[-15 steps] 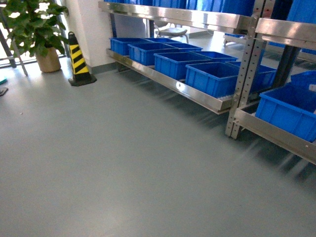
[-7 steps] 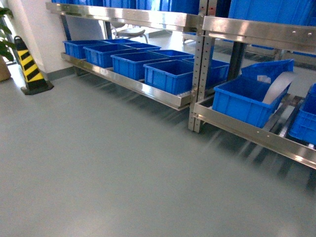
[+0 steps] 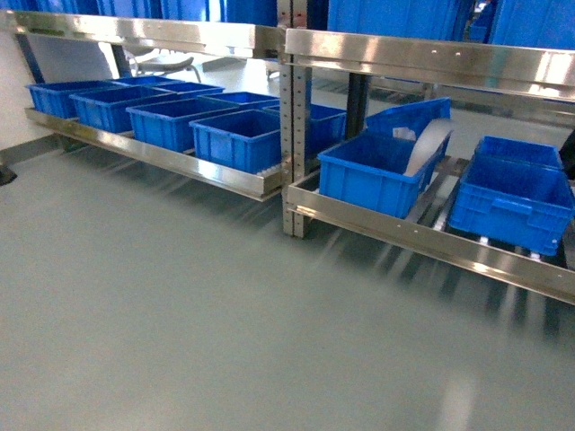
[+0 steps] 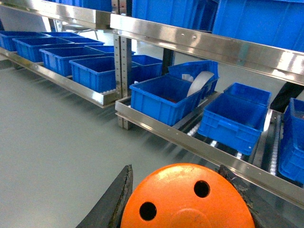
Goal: Sort blue parts and orange caps into right shelf containers
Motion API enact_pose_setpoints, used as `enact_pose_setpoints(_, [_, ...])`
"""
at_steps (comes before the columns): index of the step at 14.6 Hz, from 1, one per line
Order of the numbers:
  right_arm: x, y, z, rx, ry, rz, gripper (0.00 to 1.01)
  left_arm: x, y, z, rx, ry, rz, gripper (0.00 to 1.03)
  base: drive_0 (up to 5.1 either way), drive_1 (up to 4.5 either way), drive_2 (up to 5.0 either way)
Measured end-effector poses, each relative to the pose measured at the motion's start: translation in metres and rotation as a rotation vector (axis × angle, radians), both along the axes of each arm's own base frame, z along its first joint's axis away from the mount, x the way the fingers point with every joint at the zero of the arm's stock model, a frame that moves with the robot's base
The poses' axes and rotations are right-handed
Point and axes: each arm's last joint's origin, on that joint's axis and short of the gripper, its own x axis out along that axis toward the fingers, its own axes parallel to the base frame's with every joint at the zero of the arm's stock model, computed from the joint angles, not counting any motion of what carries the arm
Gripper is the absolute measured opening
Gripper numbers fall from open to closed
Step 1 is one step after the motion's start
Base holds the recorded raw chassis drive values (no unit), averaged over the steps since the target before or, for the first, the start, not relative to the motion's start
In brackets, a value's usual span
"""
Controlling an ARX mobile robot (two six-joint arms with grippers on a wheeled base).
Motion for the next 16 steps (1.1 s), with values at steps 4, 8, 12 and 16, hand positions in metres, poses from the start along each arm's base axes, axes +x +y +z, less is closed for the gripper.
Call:
enact_pose_setpoints(4, [0.0000, 0.0000, 0.0000, 0.000, 0.000, 0.000, 0.44, 0.0000, -0.0001, 0.0001, 0.000, -0.001, -0.002, 0.62, -1.6, -1.58, -1.6])
enact_pose_setpoints(8, [0.0000, 0.0000, 0.0000, 0.000, 0.000, 0.000, 0.44, 0.0000, 0.0000, 0.0000, 0.000, 0.000, 0.000, 0.62, -1.7, -1.71, -1.7])
enact_pose_setpoints(12, [0.0000, 0.0000, 0.0000, 0.000, 0.000, 0.000, 0.44, 0.0000, -0.0001, 0.0000, 0.000, 0.000, -0.002, 0.62, -1.6, -1.57, -1.6])
enact_pose_setpoints(16, [0.0000, 0.0000, 0.0000, 0.000, 0.000, 0.000, 0.44, 0.0000, -0.0001, 0.0000, 0.000, 0.000, -0.003, 0.62, -1.6, -1.55, -1.6])
